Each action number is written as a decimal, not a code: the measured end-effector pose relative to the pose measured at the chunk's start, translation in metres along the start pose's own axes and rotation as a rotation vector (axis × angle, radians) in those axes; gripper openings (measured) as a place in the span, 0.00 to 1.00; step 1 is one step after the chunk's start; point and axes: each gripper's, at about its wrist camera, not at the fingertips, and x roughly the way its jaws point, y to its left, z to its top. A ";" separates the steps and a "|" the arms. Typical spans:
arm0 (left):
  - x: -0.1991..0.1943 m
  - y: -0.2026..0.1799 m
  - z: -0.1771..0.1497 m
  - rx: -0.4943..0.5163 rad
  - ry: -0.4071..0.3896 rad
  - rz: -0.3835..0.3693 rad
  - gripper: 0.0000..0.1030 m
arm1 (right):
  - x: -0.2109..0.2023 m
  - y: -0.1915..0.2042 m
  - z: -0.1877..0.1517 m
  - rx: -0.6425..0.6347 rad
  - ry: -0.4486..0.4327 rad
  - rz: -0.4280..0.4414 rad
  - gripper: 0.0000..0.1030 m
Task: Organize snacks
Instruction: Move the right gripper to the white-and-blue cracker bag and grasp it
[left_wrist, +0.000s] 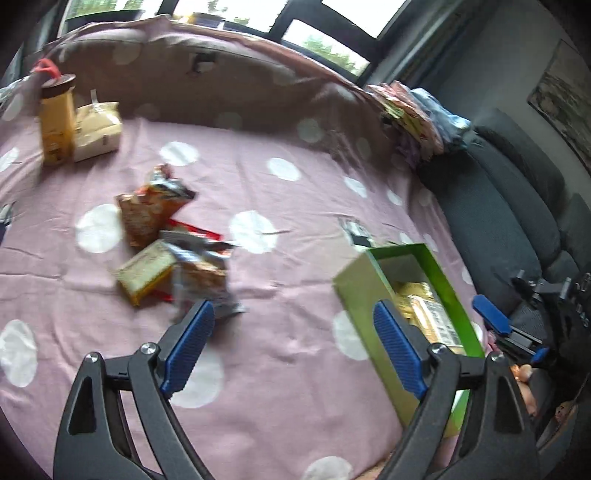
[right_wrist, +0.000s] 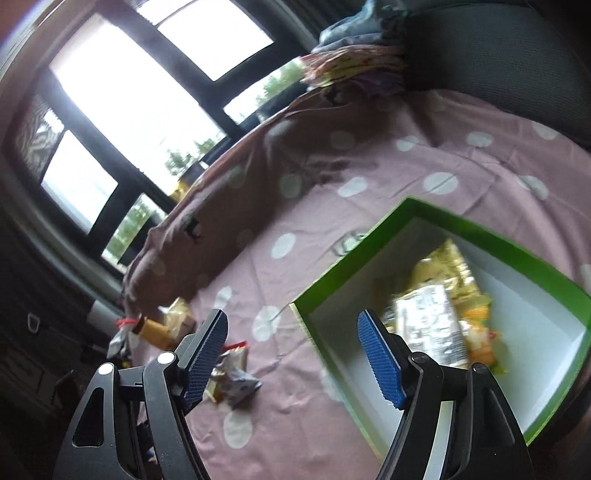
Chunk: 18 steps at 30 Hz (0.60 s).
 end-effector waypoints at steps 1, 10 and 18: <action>-0.001 0.017 0.001 -0.022 0.000 0.035 0.86 | 0.011 0.012 -0.003 -0.033 0.030 0.027 0.74; 0.021 0.104 -0.004 -0.163 0.014 0.046 0.81 | 0.151 0.093 -0.058 -0.205 0.340 0.080 0.75; 0.057 0.099 -0.006 -0.081 0.042 0.021 0.56 | 0.212 0.089 -0.083 -0.177 0.447 0.079 0.70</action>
